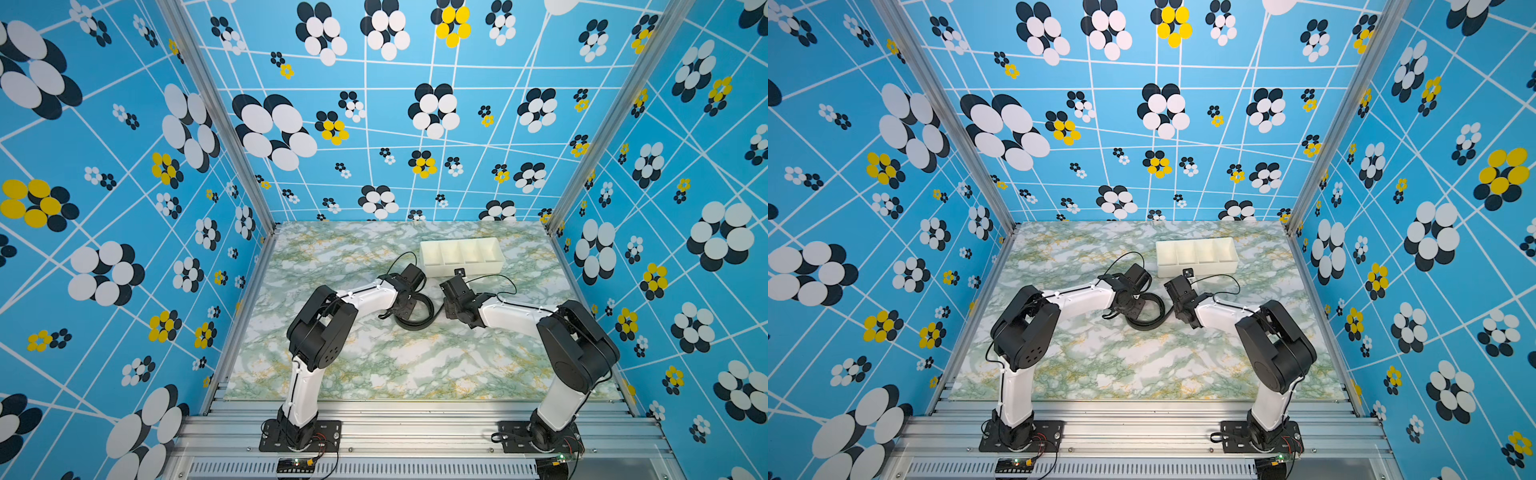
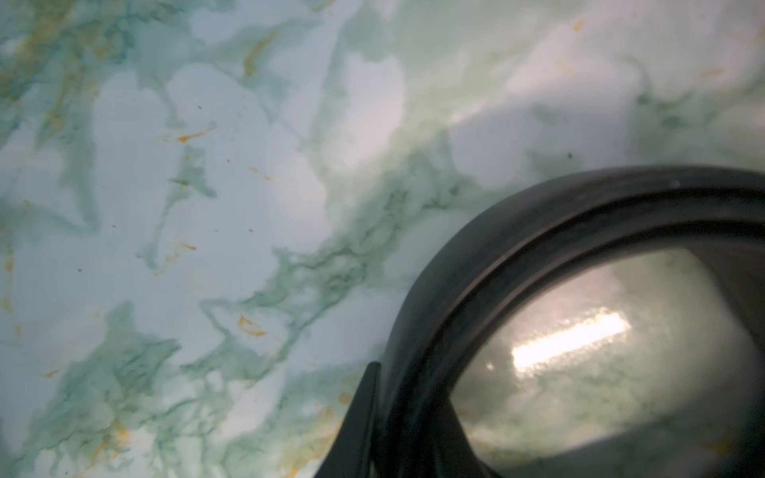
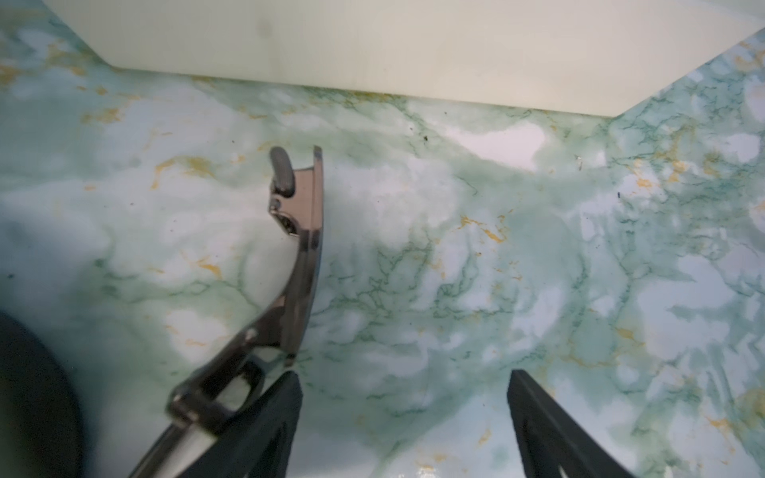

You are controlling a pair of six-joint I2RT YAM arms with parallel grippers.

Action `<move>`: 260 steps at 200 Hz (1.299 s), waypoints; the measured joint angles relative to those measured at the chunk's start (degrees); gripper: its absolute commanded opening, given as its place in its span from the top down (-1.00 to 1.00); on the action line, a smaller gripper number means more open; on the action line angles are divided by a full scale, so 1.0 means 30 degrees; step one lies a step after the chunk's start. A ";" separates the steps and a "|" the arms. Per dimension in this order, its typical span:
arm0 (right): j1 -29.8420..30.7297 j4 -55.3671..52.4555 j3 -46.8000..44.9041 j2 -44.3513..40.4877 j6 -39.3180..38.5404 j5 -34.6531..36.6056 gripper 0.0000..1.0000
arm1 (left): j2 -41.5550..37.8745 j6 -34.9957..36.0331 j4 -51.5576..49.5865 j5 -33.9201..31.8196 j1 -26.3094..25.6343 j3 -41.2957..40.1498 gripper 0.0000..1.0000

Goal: Place the belts into the storage roll
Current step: Roll the belt at the center of the board.

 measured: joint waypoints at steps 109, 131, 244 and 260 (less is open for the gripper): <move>-0.1814 0.2841 -0.3665 -0.4860 0.3614 -0.6623 -0.58 | 0.0248 0.0066 -0.1545 0.0648 -0.0750 0.0772 1.00; -0.2353 0.3563 -0.5166 -0.5894 0.4940 -0.8182 -0.58 | 0.0364 0.0066 -0.1894 0.0969 -0.0765 0.1027 1.00; -0.2412 0.7038 -0.5005 -0.2863 0.8218 -1.3981 -0.56 | 0.0372 -0.0066 -0.2004 0.1297 -0.0772 0.1071 1.00; -0.2142 0.7096 -0.4619 -0.2470 0.8211 -1.4178 -0.55 | 0.0372 -0.0066 -0.2004 0.1282 -0.0787 0.1071 1.00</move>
